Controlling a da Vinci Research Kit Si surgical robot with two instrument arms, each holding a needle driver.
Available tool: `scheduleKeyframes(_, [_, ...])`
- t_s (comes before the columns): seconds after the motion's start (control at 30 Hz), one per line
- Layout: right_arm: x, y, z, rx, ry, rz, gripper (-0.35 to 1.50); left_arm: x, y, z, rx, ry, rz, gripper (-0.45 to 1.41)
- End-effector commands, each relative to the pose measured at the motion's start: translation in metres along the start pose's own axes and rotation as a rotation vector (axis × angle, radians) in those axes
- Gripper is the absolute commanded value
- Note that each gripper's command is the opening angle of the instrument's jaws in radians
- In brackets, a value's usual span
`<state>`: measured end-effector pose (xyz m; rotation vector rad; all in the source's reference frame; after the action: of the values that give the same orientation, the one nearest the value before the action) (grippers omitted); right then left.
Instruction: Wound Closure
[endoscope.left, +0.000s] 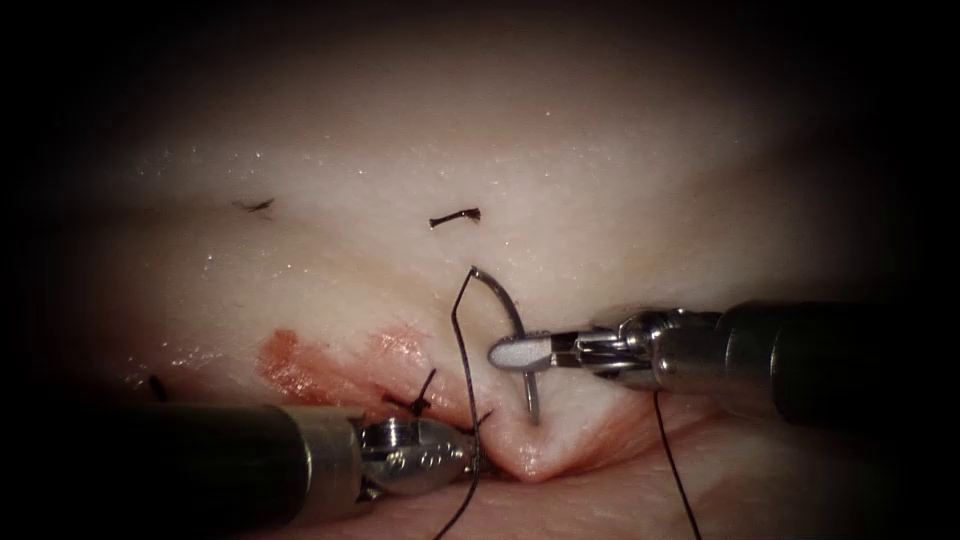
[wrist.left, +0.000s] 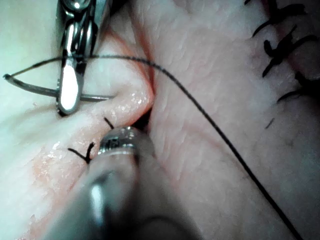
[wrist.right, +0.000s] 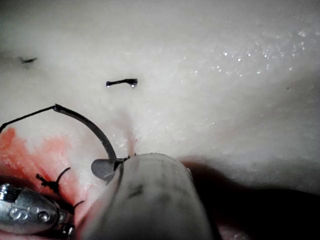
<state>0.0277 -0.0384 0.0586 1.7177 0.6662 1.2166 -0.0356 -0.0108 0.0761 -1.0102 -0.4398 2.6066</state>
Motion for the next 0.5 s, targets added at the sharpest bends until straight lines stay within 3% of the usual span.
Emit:
scheduleKeyframes(0.03, [0.0008,0.0004,0.0007,0.0,0.01,0.002,-0.35,0.0,0.0,0.0008,-0.001,0.001,0.0,-0.18])
scheduleKeyframes(0.1, [0.0013,0.0002,0.0004,0.008,0.027,0.011,-0.35,0.0,0.0,0.0008,0.0,0.001,0.0,-0.18])
scheduleKeyframes(0.2, [0.0043,0.0,-0.0013,0.043,0.257,-0.156,-0.35,0.0001,0.0,0.0008,0.0,0.001,-0.001,-0.18])
scheduleKeyframes(0.23, [0.006,0.0004,-0.0021,0.078,0.351,-0.243,0.37,0.0002,0.0001,0.0008,-0.001,0.001,-0.002,-0.18])
scheduleKeyframes(0.27, [0.006,0.0004,-0.0021,0.078,0.351,-0.243,0.37,0.0002,0.0001,0.0008,-0.001,0.001,-0.002,-0.18])
scheduleKeyframes(0.33, [0.008,0.0008,-0.0028,0.05,0.458,-0.366,1.18,0.0005,0.0001,0.0006,0.001,0.0,0.0,-0.18])
scheduleKeyframes(0.5, [0.0112,0.001,-0.0048,-0.036,0.573,-0.588,1.3,0.0008,0.0002,0.0004,0.001,0.001,0.003,-0.19])
